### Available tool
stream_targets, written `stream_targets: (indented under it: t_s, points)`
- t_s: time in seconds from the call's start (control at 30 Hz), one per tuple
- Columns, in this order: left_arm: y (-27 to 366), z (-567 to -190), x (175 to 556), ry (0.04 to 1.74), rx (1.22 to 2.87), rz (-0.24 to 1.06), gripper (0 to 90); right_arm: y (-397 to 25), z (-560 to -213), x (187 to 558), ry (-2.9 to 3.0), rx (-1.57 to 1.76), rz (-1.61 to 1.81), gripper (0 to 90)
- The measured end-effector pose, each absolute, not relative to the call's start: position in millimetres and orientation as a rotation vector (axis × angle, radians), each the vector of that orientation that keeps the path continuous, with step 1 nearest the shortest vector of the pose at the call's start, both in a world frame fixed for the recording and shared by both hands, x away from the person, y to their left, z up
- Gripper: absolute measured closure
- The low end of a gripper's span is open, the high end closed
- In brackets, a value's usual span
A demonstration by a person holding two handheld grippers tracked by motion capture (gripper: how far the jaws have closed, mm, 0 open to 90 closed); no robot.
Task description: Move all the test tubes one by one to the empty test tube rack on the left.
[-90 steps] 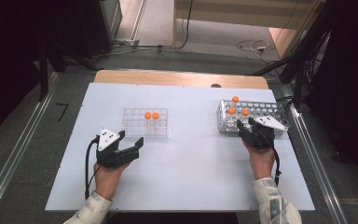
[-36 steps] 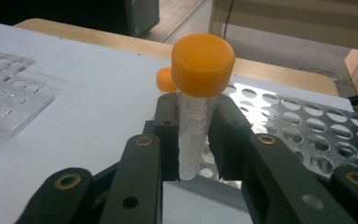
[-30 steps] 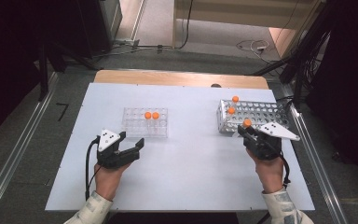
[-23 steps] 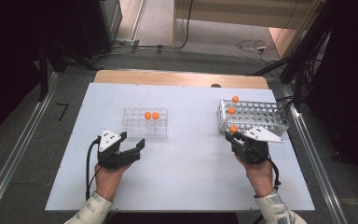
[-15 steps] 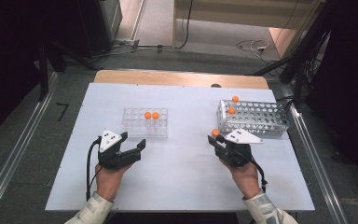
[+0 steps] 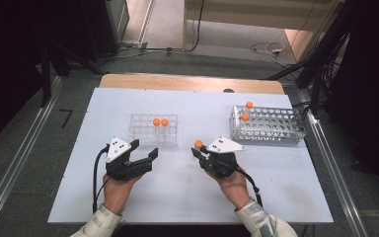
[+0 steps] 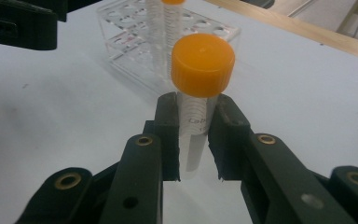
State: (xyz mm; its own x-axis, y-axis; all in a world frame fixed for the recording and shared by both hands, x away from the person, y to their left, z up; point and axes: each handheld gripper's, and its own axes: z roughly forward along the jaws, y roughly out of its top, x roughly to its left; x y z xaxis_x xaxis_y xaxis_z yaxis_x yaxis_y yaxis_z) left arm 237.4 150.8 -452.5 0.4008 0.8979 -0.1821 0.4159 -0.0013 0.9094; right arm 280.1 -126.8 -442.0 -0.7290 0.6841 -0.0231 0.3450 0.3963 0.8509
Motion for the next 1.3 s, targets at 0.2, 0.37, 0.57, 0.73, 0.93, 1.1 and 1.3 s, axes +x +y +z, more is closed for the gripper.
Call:
stream_targets:
  t_s: [0.2, 0.37, 0.57, 0.73, 0.93, 1.1, 1.3]
  points:
    - [144.2, -444.4, 232.5, 1.135, 1.612, 0.551, 27.3, -97.8, -446.0, 280.8, 2.333, 0.849, 1.283, 72.1]
    - [140.7, -440.3, 229.6, 1.093, 1.626, 0.525, 31.3, -76.5, -450.1, 277.7, 2.373, 0.802, 1.292, 72.1]
    - [138.6, -437.9, 228.0, 1.059, 1.635, 0.497, 37.4, -57.7, -450.8, 273.1, 2.4, 0.765, 1.306, 72.1]
    - [139.0, -436.0, 227.4, 1.035, 1.638, 0.491, 45.1, -47.1, -451.7, 271.6, 2.419, 0.733, 1.309, 72.1]
    - [137.8, -436.9, 227.6, 1.012, 1.659, 0.482, 56.1, -39.3, -450.3, 269.4, 2.432, 0.712, 1.307, 72.1]
    - [137.3, -438.0, 228.2, 1.011, 1.67, 0.484, 62.0, -36.6, -450.0, 268.3, 2.437, 0.704, 1.305, 72.1]
    - [137.4, -438.3, 228.5, 1.017, 1.669, 0.487, 66.4, -36.3, -449.1, 268.2, 2.436, 0.702, 1.304, 72.1]
